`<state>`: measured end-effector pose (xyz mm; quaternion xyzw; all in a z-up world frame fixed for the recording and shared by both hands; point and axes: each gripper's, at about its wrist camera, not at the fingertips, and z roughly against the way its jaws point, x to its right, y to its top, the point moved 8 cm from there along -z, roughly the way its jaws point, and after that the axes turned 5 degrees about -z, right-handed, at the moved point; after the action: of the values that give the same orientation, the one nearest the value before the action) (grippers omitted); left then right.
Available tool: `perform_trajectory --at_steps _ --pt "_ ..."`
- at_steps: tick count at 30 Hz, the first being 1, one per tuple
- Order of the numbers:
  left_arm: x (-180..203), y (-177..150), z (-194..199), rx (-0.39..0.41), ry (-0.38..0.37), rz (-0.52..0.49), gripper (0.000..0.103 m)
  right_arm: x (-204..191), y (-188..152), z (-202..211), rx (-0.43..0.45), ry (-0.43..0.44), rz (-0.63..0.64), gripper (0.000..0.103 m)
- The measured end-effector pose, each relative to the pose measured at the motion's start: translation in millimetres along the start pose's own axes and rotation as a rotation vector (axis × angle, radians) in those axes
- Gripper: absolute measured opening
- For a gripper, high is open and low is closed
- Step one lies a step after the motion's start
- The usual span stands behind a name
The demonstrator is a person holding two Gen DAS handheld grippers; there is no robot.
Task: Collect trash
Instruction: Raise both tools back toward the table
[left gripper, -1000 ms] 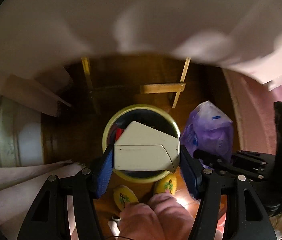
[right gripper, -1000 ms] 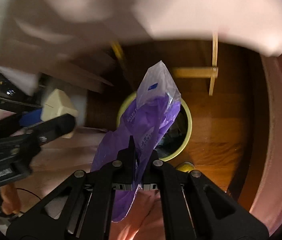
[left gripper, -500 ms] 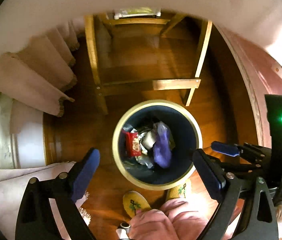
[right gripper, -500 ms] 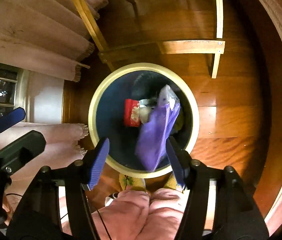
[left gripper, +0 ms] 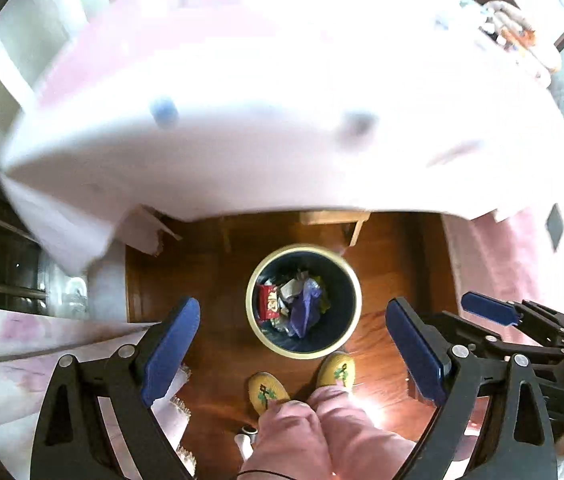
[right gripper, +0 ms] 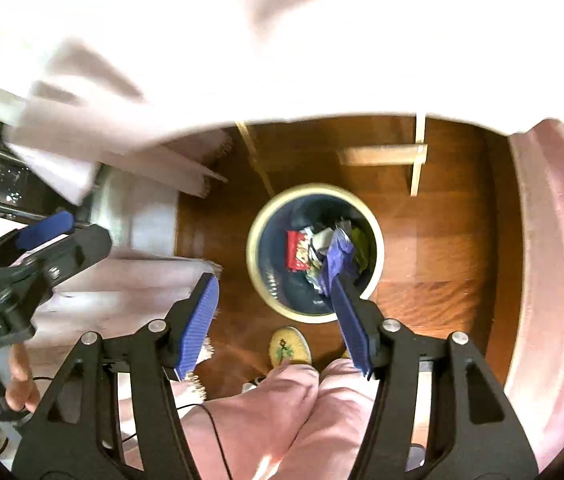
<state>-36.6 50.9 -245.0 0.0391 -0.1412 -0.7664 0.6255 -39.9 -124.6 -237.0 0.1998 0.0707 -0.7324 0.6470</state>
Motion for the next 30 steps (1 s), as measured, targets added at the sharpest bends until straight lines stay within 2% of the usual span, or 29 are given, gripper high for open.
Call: perform_trajectory --at_steps 5,8,13,17,22,25,30 --pt "6 32 86 0.066 -0.016 -0.044 0.095 -41 20 90 0.09 -0.003 0.025 0.056" --pt "11 53 137 0.137 -0.037 -0.078 0.095 -64 34 133 0.152 -0.007 0.045 0.056" --pt "11 85 195 0.227 -0.03 -0.103 0.095 -92 62 193 0.265 -0.006 0.063 0.056" --pt "6 114 237 0.306 -0.033 -0.072 0.095 -109 85 233 0.339 -0.025 0.086 0.056" --pt "-2 156 269 0.363 -0.021 -0.046 0.094 -121 118 272 0.418 -0.034 0.116 0.06" --pt "-6 181 275 0.371 -0.02 -0.041 0.093 -124 139 286 0.441 -0.032 0.13 0.062" --pt "-13 233 275 0.4 0.025 -0.017 0.093 -127 192 298 0.469 -0.035 0.171 0.068"
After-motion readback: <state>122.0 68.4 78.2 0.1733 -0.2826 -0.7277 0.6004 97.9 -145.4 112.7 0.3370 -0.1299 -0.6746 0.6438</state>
